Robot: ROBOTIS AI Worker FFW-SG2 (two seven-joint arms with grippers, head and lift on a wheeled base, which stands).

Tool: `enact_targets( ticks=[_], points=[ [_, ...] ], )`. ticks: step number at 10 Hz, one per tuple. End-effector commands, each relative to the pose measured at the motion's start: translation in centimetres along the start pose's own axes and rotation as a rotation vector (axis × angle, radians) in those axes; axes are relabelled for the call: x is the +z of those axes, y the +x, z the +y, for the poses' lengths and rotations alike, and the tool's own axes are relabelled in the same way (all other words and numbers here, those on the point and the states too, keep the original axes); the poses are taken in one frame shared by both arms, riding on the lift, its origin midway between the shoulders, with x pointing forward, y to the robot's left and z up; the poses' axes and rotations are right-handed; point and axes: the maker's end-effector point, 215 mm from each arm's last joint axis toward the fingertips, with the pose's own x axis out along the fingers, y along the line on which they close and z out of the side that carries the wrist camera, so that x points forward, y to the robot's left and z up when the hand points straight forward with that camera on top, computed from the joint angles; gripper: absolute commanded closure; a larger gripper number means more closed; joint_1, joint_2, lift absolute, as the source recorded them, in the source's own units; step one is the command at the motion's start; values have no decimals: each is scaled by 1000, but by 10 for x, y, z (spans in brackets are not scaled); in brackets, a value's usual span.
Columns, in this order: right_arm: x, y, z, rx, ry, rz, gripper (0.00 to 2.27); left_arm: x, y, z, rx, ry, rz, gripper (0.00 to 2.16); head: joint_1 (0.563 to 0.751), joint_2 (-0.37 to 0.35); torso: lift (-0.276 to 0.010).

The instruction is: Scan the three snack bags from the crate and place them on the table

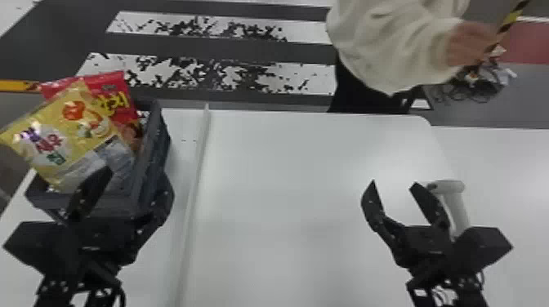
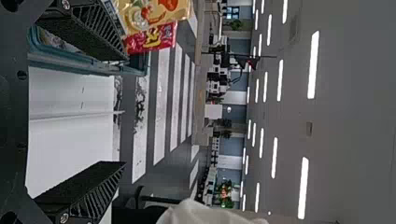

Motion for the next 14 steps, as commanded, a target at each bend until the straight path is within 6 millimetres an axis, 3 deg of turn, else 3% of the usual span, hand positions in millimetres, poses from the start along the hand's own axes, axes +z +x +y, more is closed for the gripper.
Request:
enact_targets(
  ticks=[1, 7, 9, 12, 14],
  points=[
    [-1, 0, 2, 3, 1, 2, 97, 10, -6, 38, 44, 9, -2, 80, 695, -19, -62],
    [-4, -1, 1, 2, 3, 7, 97, 7, -21, 153, 95, -10, 118, 80, 695, 153, -62],
    [-4, -1, 2, 4, 1, 8, 97, 10, -21, 183, 101, -19, 125, 80, 695, 204, -62],
    [-5, -1, 0, 2, -2, 9, 97, 4, -6, 218, 113, -66, 156, 80, 695, 268, -62],
    [-4, -1, -1, 4, -6, 10, 97, -5, 8, 230, 106, -100, 180, 80, 695, 286, -62]
  ],
)
